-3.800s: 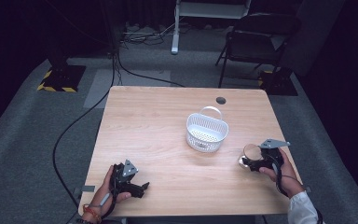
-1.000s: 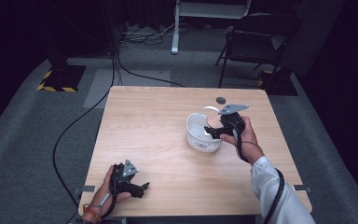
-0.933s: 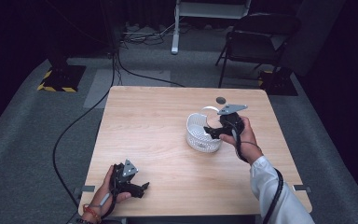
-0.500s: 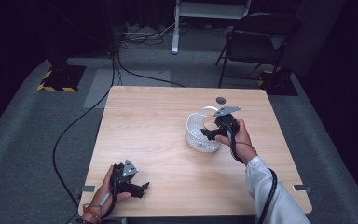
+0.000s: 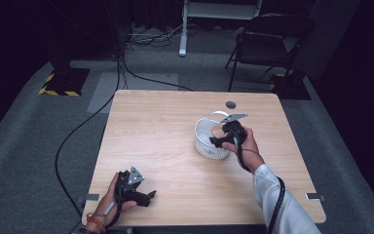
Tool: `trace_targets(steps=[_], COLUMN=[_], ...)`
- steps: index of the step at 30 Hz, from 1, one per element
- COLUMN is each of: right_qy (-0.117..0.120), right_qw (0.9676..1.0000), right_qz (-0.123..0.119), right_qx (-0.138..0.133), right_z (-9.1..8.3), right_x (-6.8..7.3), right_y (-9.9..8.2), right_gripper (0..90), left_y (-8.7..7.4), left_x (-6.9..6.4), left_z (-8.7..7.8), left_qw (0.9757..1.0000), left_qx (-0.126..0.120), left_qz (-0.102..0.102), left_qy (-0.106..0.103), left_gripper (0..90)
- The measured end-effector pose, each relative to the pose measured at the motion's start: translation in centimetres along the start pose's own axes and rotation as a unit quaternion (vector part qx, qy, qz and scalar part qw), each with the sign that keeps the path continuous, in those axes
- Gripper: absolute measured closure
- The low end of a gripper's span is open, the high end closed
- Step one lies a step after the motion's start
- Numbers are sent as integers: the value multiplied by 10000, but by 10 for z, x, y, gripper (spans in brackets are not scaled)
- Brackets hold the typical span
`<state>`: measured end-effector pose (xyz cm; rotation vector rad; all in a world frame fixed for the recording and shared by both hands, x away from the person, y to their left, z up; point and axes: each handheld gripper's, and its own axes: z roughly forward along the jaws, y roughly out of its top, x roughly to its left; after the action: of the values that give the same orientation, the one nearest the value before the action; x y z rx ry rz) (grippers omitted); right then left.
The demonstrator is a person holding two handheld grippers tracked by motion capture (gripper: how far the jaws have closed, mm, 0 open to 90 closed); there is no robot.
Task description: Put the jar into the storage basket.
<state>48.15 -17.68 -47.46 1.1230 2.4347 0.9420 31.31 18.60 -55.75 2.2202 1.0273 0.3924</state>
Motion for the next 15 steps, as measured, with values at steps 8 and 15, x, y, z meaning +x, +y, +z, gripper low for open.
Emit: trace_targets(steps=[8, 15], right_qy=[-62, -117], right_qw=[9999, 9997], right_qz=[106, 176], right_qx=[99, 156], right_z=[5, 8], right_x=[-1, 0], right_y=[-3, -4], right_gripper=[254, 254], left_y=[0, 0], left_x=[0, 0], left_z=[0, 0], left_qw=[10000, 10000], left_qx=[-4, -4], left_qz=[16, 13], left_qy=[-14, -15], left_gripper=[1, 0])
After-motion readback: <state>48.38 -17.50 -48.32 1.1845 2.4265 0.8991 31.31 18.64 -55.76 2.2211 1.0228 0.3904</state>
